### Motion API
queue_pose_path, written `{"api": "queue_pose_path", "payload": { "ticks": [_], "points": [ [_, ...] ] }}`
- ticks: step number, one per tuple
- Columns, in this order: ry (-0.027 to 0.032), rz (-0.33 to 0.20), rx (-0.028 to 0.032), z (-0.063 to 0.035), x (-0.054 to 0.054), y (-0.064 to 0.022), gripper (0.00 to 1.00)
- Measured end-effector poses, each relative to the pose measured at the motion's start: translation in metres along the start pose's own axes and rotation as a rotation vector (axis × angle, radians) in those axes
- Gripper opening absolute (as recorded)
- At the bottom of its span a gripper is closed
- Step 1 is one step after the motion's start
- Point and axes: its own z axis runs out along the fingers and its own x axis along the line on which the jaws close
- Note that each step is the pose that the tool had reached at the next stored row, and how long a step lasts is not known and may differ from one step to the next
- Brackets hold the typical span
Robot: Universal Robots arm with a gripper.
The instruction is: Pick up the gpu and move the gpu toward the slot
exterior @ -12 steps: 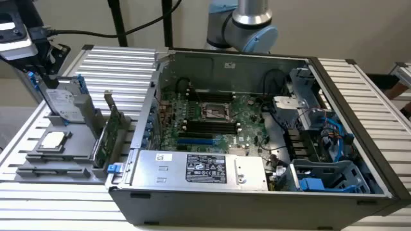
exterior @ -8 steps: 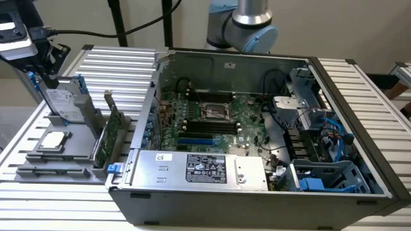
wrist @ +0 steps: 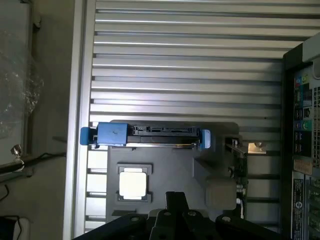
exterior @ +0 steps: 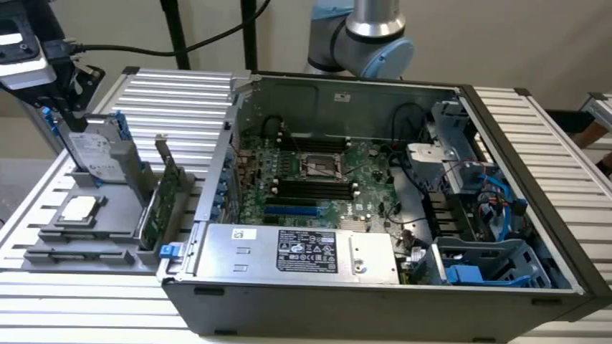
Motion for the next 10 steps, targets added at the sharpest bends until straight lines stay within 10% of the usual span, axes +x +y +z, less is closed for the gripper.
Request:
{"api": "queue_pose_path", "payload": {
  "ticks": [10],
  "points": [
    [0.0056,0.0,-0.0002,-0.0006,-0.039,-0.0164,0.11]
  ]
}}
